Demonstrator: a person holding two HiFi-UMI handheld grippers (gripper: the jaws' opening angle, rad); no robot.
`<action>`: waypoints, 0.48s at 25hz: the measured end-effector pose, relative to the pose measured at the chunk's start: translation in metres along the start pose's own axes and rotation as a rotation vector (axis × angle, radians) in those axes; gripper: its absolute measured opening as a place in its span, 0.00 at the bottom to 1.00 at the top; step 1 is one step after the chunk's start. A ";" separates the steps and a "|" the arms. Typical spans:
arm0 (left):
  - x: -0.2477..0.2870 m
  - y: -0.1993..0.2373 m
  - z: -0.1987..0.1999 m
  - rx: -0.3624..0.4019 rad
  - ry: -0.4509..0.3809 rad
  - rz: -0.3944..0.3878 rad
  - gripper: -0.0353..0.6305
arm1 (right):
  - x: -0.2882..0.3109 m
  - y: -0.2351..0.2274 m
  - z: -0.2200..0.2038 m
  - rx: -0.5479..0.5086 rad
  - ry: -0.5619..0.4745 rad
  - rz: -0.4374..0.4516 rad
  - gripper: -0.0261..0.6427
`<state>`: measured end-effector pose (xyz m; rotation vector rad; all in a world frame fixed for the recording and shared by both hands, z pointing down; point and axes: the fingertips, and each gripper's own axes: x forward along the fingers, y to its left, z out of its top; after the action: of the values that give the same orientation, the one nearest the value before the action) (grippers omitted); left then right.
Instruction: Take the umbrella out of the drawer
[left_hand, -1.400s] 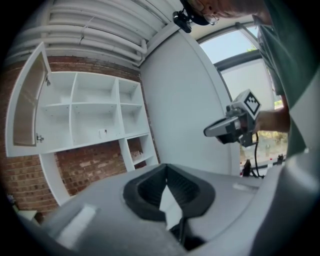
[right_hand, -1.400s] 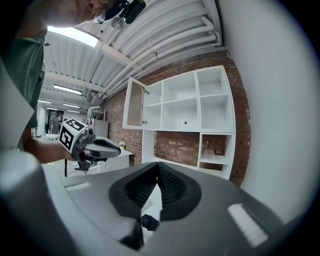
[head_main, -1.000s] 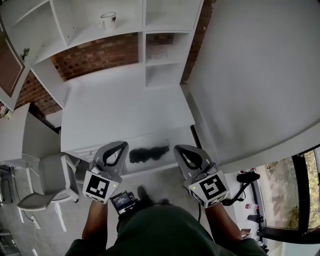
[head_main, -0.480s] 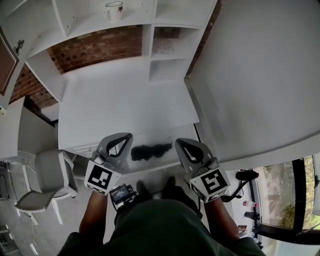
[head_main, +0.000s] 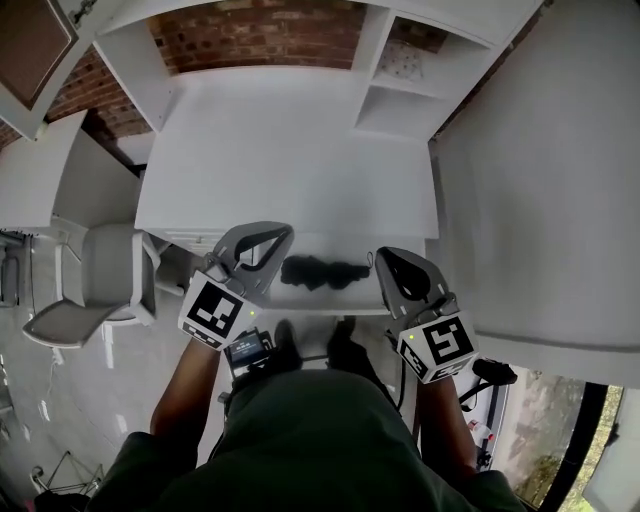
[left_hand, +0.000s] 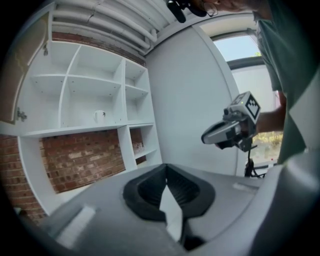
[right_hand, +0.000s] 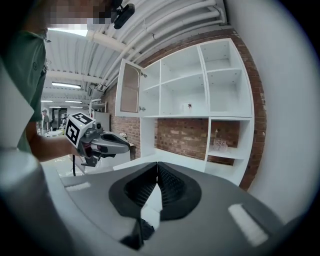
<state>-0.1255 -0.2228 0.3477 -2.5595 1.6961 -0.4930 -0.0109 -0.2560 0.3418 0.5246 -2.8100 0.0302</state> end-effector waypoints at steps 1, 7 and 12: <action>0.002 0.001 -0.003 -0.004 0.009 0.007 0.06 | 0.004 -0.002 -0.003 0.000 0.005 0.016 0.05; 0.023 0.003 -0.024 -0.037 0.065 0.039 0.06 | 0.026 -0.019 -0.033 0.012 0.042 0.107 0.06; 0.042 0.000 -0.056 -0.067 0.132 0.040 0.06 | 0.048 -0.031 -0.071 0.035 0.102 0.182 0.07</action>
<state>-0.1261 -0.2525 0.4110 -2.5859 1.8317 -0.6267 -0.0232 -0.2971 0.4219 0.2652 -2.7524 0.1387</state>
